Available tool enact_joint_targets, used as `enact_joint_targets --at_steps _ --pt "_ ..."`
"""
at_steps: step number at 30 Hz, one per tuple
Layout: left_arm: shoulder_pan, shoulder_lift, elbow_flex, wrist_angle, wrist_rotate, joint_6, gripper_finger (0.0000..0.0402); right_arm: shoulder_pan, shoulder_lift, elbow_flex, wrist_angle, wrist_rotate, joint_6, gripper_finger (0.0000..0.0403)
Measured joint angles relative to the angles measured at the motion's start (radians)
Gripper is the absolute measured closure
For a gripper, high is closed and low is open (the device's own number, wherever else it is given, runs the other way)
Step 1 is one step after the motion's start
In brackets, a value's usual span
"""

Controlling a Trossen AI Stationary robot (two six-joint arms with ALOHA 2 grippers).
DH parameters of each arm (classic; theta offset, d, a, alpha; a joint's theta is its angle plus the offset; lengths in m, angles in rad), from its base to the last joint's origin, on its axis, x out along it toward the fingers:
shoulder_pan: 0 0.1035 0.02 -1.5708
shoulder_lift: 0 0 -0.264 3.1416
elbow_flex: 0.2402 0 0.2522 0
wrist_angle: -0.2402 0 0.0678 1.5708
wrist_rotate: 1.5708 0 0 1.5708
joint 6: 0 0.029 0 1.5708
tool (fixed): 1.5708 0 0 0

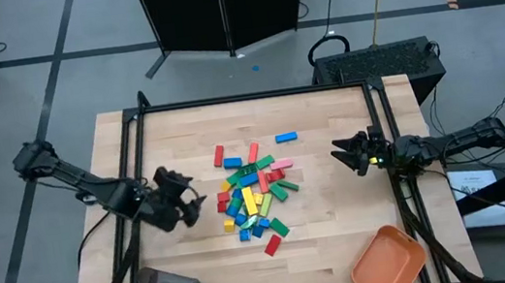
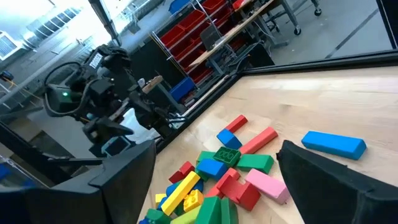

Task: Sort blocks by size
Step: Put the red triangular block into the black bin

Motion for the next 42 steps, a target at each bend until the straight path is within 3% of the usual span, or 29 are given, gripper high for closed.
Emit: enact_joint_targets --at_steps 4,12,19,23,32,37,42 --pt "0.059 0.082 0.0 0.072 0.052 0.03 0.0061 0.0 0.0 0.0 -0.003 0.0 -0.002 0.0073" --pt "0.062 0.272 -0.001 0.213 0.146 0.28 0.0061 0.0 0.0 0.0 -0.05 0.0 -0.001 0.0073" --pt "0.062 0.401 -0.009 0.307 0.187 0.327 0.0061 0.0 0.0 0.0 -0.05 0.0 0.004 0.0073" --pt "0.066 0.433 -0.055 0.483 0.248 0.38 0.0061 0.0 0.0 0.0 -0.05 0.0 0.012 0.0073" --pt "0.108 0.44 -0.152 0.505 0.292 0.373 0.0061 0.0 0.0 0.0 -0.051 0.0 0.048 0.0073" --pt "0.13 0.44 -0.174 0.603 0.327 0.416 0.0063 0.0 0.0 0.0 -0.052 0.0 0.054 0.0073" --pt "0.161 0.44 -0.174 0.606 0.329 0.461 0.0093 0.0 0.0 0.0 -0.053 0.0 0.054 0.0073"
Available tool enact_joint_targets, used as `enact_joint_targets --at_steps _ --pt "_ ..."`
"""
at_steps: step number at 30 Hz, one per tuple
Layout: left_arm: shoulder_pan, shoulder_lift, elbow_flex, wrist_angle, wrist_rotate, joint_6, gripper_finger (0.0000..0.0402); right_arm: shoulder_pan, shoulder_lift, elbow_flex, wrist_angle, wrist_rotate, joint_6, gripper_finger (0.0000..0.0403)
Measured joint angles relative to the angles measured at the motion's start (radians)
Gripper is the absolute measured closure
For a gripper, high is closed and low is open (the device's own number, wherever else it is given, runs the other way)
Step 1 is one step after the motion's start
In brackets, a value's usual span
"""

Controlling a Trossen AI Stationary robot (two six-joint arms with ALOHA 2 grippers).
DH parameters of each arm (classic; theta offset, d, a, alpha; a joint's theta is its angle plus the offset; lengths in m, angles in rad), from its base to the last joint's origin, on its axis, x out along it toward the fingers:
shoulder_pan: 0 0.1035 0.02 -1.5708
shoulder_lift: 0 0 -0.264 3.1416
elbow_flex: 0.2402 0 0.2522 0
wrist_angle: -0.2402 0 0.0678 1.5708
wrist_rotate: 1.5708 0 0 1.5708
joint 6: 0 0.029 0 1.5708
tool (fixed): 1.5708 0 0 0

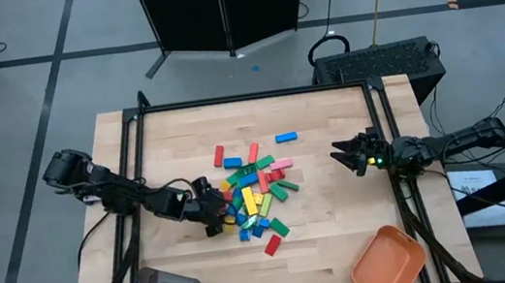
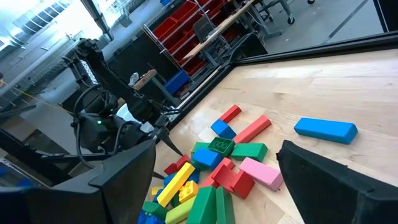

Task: Sort blocks by size
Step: Put the red triangular block into the black bin

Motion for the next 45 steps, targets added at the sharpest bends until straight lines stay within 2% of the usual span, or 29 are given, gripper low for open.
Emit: enact_joint_targets --at_steps 8,22,29,34,37,41,45 --pt "0.049 -0.003 -0.043 0.014 0.073 -0.004 0.0166 0.0 0.0 0.0 0.0 0.001 0.011 0.0073" --pt "0.055 -0.005 -0.044 0.013 0.097 -0.023 0.0249 0.0 0.0 0.0 -0.006 0.0 0.011 0.0073" --pt "0.031 -0.055 0.012 -0.115 0.124 -0.064 0.0262 0.0 0.0 0.0 -0.006 0.0 0.01 0.0073" --pt "-0.022 -0.14 0.103 -0.31 0.127 -0.066 0.0264 0.0 0.0 0.0 -0.007 0.001 0.003 0.0073" --pt "-0.071 -0.207 0.186 -0.436 0.177 -0.097 0.0265 0.0 0.0 0.0 -0.008 0.001 0.0 0.0073" --pt "-0.182 -0.292 0.274 -0.514 0.291 -0.203 0.0265 0.0 0.0 0.0 -0.008 0.001 0.001 0.0073" --pt "-0.337 -0.341 0.331 -0.53 0.313 -0.398 0.0265 0.0 0.0 0.0 -0.008 0.0 0.002 0.0073"
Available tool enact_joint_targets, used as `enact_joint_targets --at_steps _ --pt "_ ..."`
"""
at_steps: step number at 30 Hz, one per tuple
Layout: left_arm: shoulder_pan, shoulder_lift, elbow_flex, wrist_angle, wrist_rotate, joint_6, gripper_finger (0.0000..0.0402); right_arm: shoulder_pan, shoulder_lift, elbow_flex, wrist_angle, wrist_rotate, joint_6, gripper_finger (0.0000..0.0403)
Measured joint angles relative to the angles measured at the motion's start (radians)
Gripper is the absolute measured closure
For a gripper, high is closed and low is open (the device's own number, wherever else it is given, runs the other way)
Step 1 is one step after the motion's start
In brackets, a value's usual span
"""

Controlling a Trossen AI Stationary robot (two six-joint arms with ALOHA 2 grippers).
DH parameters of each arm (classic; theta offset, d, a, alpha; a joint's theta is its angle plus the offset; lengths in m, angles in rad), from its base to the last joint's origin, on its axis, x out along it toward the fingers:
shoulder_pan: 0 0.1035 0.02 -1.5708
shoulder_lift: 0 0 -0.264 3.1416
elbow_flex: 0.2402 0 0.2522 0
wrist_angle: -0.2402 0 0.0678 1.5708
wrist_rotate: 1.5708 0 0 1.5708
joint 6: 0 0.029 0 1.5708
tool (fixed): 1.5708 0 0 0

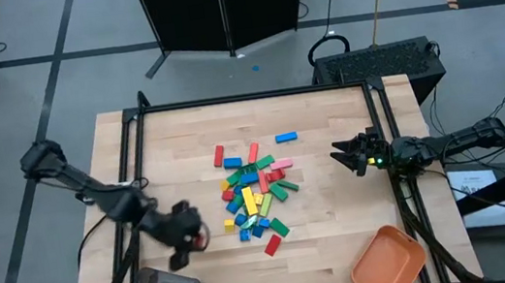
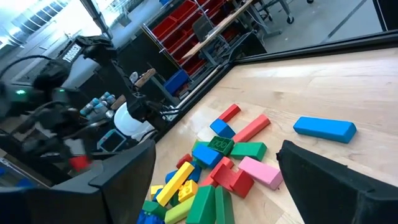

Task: Sort blocks by size
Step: Put the red triangular block into the black bin

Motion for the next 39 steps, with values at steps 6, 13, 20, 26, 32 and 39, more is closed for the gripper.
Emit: enact_joint_targets --at_steps 6,13,20,26,32,39 --pt "-0.25 0.03 0.038 0.019 -0.002 -0.334 0.0266 0.0 0.004 0.0 0.0 0.0 0.005 0.0073" --pt "-0.425 0.142 0.037 0.045 -0.004 -0.5 0.0264 0.0 0.006 0.0 0.0 0.001 0.008 0.0073" --pt "-0.451 0.204 0.037 0.047 0.01 -0.505 0.0215 0.0 0.005 0.0 0.001 0.014 0.009 0.0073" --pt "-0.448 0.208 0.037 0.043 0.014 -0.505 0.0168 0.0 0.005 0.0 0.001 0.03 -0.001 0.0073" --pt "-0.359 0.174 0.037 -0.019 0.011 -0.487 0.0128 0.0 0.005 0.0 0.001 0.03 -0.002 0.0073" --pt "-0.11 0.076 0.037 -0.24 -0.414 -0.212 0.0124 0.0 0.005 0.0 0.001 0.028 -0.011 0.0073"
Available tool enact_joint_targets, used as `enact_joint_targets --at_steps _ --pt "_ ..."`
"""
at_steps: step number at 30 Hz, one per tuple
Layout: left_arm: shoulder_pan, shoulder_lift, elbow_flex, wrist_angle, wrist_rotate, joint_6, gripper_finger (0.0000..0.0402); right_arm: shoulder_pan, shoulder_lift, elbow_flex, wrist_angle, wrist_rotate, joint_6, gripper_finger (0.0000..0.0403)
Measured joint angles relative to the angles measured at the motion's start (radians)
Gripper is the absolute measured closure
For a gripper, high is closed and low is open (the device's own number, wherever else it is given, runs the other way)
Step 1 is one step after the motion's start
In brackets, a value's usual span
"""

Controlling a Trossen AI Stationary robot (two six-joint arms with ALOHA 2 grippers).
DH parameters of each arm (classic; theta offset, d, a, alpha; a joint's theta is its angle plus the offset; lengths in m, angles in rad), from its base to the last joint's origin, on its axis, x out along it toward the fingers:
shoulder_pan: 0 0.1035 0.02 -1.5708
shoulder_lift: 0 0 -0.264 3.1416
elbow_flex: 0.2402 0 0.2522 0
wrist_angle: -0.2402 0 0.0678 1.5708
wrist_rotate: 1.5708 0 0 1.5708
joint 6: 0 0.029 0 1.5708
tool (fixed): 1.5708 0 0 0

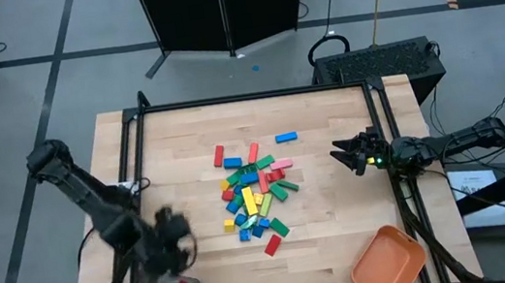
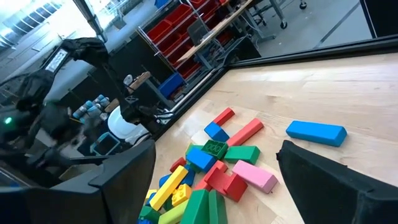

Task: Sort blocks by size
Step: Put the red triangular block into the black bin

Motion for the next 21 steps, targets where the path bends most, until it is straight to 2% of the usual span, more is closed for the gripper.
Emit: enact_joint_targets --at_steps 2,5,10,16,21 --pt "0.089 -0.007 -0.01 0.002 -0.122 0.13 0.0124 0.0 0.0 0.0 0.0 -0.002 -0.008 0.0073" --pt "0.238 -0.001 -0.05 0.075 -0.154 0.321 0.0124 0.0 0.0 0.0 0.0 -0.003 -0.027 0.0073" --pt "0.42 0.02 -0.171 0.361 0.004 0.64 0.0124 0.0 0.0 0.0 0.0 -0.004 -0.044 0.0073" --pt "0.567 0.033 -0.264 0.493 0.123 0.809 0.0124 0.0 0.0 0.0 -0.001 -0.004 -0.045 0.0073" --pt "0.644 0.035 -0.317 0.633 0.299 0.914 0.0124 0.0 0.001 0.0 -0.001 -0.004 -0.049 0.0073"
